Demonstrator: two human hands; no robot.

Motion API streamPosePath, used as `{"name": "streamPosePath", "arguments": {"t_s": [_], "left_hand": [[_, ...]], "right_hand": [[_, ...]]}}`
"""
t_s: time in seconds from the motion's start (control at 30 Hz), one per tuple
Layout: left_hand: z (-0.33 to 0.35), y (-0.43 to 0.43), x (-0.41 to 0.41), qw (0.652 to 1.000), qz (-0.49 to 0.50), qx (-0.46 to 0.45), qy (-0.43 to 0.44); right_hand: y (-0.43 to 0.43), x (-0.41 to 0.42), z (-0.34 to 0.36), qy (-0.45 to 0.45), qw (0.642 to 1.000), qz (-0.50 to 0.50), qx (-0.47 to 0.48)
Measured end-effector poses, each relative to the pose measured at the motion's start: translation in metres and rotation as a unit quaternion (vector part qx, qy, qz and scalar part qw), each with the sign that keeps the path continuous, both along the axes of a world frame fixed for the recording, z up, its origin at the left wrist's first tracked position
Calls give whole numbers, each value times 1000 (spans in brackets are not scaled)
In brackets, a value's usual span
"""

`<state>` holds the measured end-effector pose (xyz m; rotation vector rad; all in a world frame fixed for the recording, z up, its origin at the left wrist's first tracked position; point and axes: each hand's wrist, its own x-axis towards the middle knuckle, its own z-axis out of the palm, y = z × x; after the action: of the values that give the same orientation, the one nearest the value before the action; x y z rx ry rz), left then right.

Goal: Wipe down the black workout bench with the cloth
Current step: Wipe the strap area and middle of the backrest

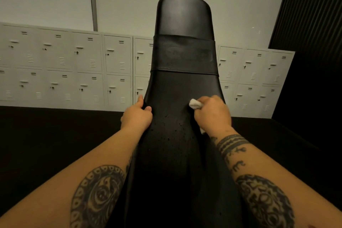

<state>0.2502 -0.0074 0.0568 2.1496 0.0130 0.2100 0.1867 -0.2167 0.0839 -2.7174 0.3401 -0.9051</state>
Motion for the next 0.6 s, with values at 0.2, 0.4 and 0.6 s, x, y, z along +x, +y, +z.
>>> {"name": "streamPosePath", "arguments": {"t_s": [0.2, 0.4, 0.6], "left_hand": [[18, -5, -15, 933, -50, 311, -175], [15, -16, -16, 919, -161, 337, -123], [11, -16, -15, 913, -148, 357, -134]], "right_hand": [[-9, -36, -23, 77, 993, 58, -68], [-18, -32, -18, -25, 999, 15, 38], [0, -46, -43, 53, 992, 111, -18]]}}
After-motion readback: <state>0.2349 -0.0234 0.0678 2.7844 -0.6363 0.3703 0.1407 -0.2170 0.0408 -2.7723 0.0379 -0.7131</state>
